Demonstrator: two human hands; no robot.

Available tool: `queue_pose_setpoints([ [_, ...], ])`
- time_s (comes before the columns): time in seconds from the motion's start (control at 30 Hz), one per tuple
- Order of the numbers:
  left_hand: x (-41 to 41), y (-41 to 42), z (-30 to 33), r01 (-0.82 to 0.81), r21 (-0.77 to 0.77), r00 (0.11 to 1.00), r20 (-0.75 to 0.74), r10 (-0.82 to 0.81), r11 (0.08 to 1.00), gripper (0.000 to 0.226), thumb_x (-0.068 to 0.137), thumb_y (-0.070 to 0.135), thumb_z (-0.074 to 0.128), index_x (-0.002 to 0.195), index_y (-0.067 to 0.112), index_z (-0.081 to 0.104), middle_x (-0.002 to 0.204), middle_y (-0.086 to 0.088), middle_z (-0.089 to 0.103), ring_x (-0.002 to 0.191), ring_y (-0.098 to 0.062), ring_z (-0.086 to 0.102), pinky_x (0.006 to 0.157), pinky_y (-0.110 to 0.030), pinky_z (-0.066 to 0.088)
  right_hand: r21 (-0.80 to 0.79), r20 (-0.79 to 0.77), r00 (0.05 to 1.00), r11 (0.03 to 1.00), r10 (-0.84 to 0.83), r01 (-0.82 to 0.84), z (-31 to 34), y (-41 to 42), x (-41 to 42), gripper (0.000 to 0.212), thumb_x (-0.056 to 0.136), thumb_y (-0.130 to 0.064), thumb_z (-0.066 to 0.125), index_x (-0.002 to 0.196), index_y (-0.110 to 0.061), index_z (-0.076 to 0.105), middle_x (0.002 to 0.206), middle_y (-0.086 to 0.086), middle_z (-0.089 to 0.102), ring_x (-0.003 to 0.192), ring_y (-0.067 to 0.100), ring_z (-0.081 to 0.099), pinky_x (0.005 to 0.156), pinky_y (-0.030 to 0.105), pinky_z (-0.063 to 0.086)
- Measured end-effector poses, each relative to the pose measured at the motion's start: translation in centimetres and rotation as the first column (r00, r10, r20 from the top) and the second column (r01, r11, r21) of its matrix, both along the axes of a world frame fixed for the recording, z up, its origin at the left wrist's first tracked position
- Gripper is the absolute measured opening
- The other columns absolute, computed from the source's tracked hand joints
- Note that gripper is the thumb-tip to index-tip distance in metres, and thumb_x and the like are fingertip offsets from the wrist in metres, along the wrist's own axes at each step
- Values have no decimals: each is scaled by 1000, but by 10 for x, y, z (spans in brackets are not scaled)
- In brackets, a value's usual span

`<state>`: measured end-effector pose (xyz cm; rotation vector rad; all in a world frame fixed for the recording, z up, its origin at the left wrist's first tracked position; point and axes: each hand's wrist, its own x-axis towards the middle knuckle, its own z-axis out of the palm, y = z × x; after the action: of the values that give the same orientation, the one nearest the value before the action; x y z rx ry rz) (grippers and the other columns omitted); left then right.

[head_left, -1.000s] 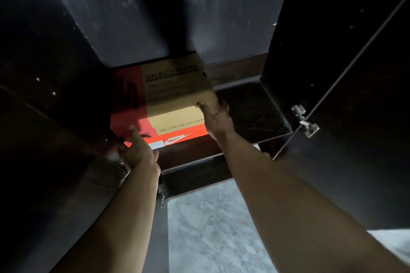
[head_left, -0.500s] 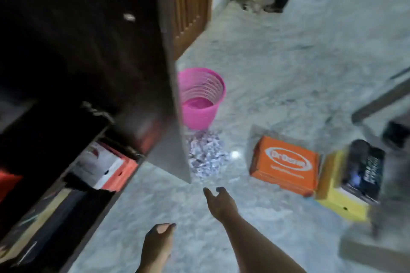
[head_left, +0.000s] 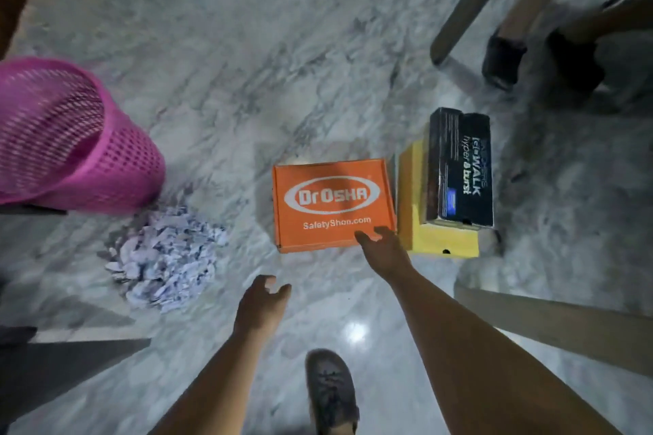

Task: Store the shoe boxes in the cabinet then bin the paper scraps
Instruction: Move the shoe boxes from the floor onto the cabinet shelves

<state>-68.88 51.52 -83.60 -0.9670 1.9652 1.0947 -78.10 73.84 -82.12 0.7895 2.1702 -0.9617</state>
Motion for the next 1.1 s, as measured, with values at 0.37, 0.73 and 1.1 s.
queue_pose_setpoints([
  [0.37, -111, 29, -181, -79, -125, 987, -148, 60, 989, 88, 94, 51, 59, 159, 11, 16, 158, -17, 36, 143, -36, 39, 117, -46, 34, 3, -77, 990, 993, -121, 122, -252, 78, -95, 104, 46, -68, 67, 142, -31, 48, 126, 2, 69, 104, 28, 71, 89, 50, 60],
  [0.73, -3, -24, -95, -195, -211, 970, -188, 156, 958, 37, 95, 31, 62, 127, 18, 49, 116, -8, 66, 105, -34, 64, 89, -44, 53, 185, 14, 1000, 983, -13, 10, -94, 40, 23, 52, 84, -51, 65, 129, -30, 51, 120, 3, 69, 106, 35, 67, 89, 53, 59],
  [1.1, 203, -50, 157, -585, -86, 789, -289, 542, 807, 36, 94, 25, 66, 122, 15, 46, 109, 5, 58, 94, -20, 60, 80, -31, 48, 43, -74, 991, 994, 108, -105, 160, -26, 185, 61, 88, -6, 57, 141, -23, 34, 114, -1, 56, 92, 30, 56, 57, 23, 42],
])
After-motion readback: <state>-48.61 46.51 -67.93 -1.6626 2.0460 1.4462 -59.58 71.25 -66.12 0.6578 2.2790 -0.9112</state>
